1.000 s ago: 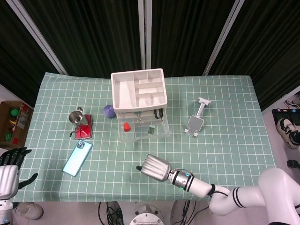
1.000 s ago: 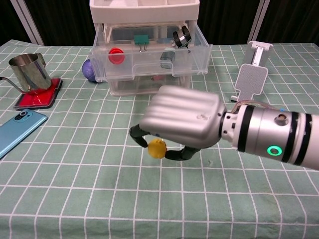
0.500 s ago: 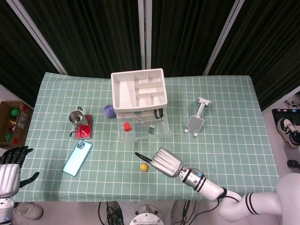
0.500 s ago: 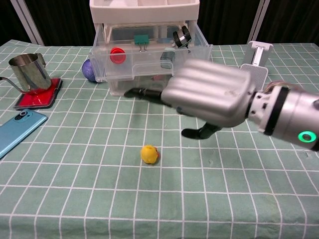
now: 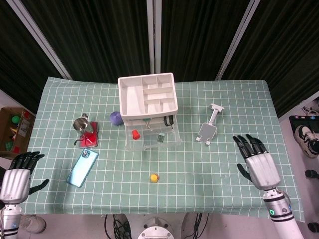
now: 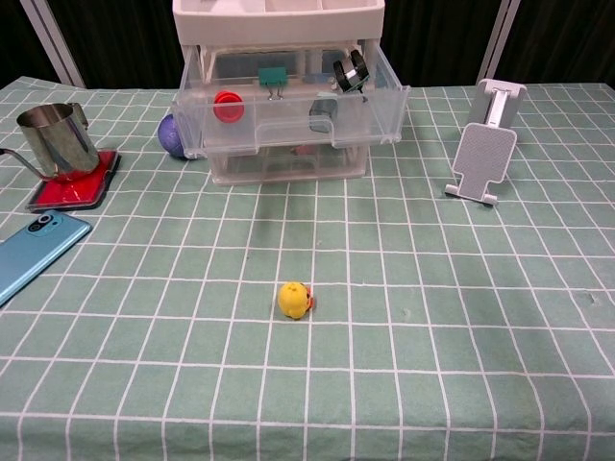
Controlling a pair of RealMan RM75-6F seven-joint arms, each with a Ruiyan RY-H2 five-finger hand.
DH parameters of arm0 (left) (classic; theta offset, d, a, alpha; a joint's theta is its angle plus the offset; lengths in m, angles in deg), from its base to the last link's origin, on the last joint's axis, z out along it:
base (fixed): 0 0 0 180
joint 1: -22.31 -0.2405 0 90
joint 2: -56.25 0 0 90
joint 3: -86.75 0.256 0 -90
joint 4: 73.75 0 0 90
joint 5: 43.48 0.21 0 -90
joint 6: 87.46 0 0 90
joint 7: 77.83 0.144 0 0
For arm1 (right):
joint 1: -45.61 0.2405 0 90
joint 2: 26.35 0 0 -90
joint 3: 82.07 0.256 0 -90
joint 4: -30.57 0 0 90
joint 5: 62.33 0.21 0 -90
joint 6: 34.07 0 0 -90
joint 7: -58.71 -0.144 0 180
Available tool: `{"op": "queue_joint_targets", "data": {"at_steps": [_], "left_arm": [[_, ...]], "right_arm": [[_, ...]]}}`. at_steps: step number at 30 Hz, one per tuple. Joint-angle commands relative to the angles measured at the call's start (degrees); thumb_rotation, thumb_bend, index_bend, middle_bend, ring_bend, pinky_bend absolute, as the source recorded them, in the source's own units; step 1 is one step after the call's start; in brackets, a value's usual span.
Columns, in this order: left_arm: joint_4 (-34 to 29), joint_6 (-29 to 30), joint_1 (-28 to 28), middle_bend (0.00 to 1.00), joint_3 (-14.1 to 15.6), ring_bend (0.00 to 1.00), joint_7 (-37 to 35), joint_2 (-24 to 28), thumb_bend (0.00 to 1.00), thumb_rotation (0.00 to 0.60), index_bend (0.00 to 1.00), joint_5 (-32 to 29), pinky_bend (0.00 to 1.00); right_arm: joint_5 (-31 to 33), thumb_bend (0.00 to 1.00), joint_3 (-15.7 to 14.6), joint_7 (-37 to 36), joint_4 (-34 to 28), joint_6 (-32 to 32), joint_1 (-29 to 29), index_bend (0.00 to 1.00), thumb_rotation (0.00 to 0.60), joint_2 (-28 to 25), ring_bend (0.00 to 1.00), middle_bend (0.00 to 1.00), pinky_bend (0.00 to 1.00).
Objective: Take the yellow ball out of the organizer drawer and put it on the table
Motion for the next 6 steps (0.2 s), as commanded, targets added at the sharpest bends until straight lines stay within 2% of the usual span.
{"op": "queue_joint_targets", "data": {"at_steps": [1, 6], "left_arm": [[-0.55, -0.13, 0.24, 0.19, 0.02, 0.15, 0.67, 0.07, 0.02, 0.6, 0.24, 0.13, 0.18], [-1.35, -0.4, 0.45, 0.19, -0.05, 0.15, 1.61, 0.11, 0.02, 0.6, 0.24, -0.21, 0.18]], "right_arm": [[2.45, 0.18, -0.73, -8.19, 2.05, 2.28, -5.65, 0.0, 0.6, -3.09, 0.0, 0.0, 0.0], [0.71, 0.18, 0.56, -12.63, 4.31, 3.81, -8.2, 0.0, 0.6, -3.49, 0.0, 0.0, 0.0]]}}
